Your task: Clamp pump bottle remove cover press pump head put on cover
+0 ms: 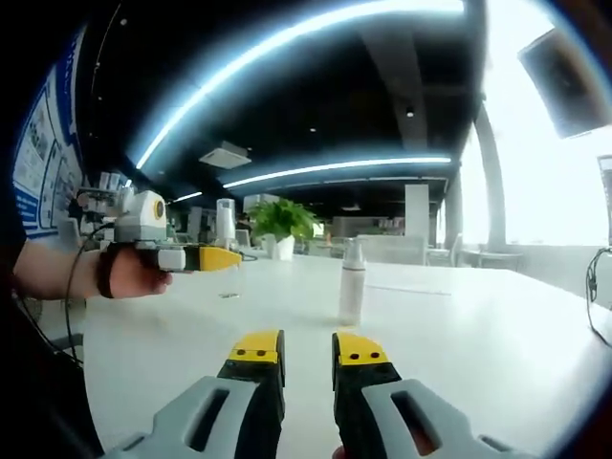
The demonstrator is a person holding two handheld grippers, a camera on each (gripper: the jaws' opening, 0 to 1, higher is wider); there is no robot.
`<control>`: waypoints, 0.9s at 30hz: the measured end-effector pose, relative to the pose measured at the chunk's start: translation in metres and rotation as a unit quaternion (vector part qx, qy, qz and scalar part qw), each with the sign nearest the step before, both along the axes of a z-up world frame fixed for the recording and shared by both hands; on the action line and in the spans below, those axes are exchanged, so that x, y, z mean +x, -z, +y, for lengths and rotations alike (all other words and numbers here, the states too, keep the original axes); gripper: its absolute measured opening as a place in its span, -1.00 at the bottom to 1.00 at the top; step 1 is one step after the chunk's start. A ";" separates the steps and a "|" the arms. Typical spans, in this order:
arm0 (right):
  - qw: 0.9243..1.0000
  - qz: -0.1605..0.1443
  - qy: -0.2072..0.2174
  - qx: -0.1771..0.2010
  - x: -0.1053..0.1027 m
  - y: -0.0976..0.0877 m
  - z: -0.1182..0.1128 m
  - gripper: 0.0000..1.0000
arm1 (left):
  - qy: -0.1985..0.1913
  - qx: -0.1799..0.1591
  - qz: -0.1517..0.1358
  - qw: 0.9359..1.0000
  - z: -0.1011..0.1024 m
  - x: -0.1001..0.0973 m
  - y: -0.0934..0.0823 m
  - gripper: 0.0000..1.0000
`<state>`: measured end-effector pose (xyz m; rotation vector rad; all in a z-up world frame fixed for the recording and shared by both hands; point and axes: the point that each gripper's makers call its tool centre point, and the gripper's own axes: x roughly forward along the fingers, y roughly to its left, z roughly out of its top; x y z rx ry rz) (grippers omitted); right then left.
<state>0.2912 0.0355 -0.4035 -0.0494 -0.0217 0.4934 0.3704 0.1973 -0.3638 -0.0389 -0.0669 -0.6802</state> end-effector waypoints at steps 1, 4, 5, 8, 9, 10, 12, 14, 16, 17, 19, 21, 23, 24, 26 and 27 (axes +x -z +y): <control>1.000 0.000 0.000 0.000 0.000 0.000 0.000 -0.70 | -0.001 0.002 -0.002 1.000 0.000 0.001 0.000 -0.71; 1.000 0.001 0.000 -0.001 0.001 0.000 0.000 -0.70 | -0.003 0.002 -0.011 1.000 -0.001 0.009 -0.002 -0.71; 1.000 0.001 0.000 0.000 0.001 0.000 0.000 -0.70 | -0.004 0.000 -0.011 1.000 0.000 0.014 -0.002 -0.71; 1.000 0.001 0.000 -0.001 0.000 0.000 0.000 -0.71 | -0.012 -0.011 -0.003 1.000 0.000 0.029 -0.003 -0.71; 1.000 0.001 0.000 -0.001 0.000 0.000 0.000 -0.71 | -0.019 -0.017 -0.001 1.000 0.002 0.035 -0.003 -0.71; 1.000 0.002 0.000 -0.002 0.000 0.000 0.000 -0.71 | -0.024 -0.019 -0.002 1.000 0.003 0.039 -0.004 -0.71; 1.000 0.001 -0.001 -0.002 0.000 0.000 0.000 -0.71 | -0.041 -0.030 0.000 0.999 0.008 0.051 -0.006 -0.71; 1.000 0.002 -0.001 -0.002 0.001 0.001 0.000 -0.71 | -0.053 -0.042 0.004 0.998 0.012 0.060 -0.007 -0.71; 1.000 0.004 0.000 0.000 0.002 0.000 -0.001 -0.71 | -0.061 -0.048 0.009 0.997 0.014 0.075 -0.006 -0.71; 1.000 0.005 0.000 0.001 0.002 0.000 0.000 -0.71 | -0.064 -0.048 0.011 0.997 0.012 0.078 -0.005 -0.71; 1.000 0.005 0.000 0.000 0.002 0.001 -0.001 -0.71 | -0.067 -0.045 0.017 0.997 0.007 0.079 0.003 -0.72; 1.000 0.005 0.000 0.000 0.002 0.001 -0.001 -0.71 | -0.071 -0.044 0.024 0.996 0.005 0.082 0.009 -0.72; 1.000 0.006 0.000 0.000 0.002 0.001 -0.001 -0.71 | -0.079 -0.047 0.031 0.995 0.005 0.086 0.014 -0.72; 1.000 0.006 0.000 0.001 0.002 0.001 -0.002 -0.71 | -0.083 -0.051 0.034 0.995 0.005 0.088 0.015 -0.72; 1.000 0.006 0.000 0.000 0.002 0.001 -0.002 -0.71 | -0.103 -0.043 0.037 0.993 0.009 0.100 0.020 -0.72; 1.000 0.006 -0.001 0.001 0.002 0.001 -0.001 -0.71 | -0.105 -0.037 0.037 0.993 0.009 0.104 0.021 -0.72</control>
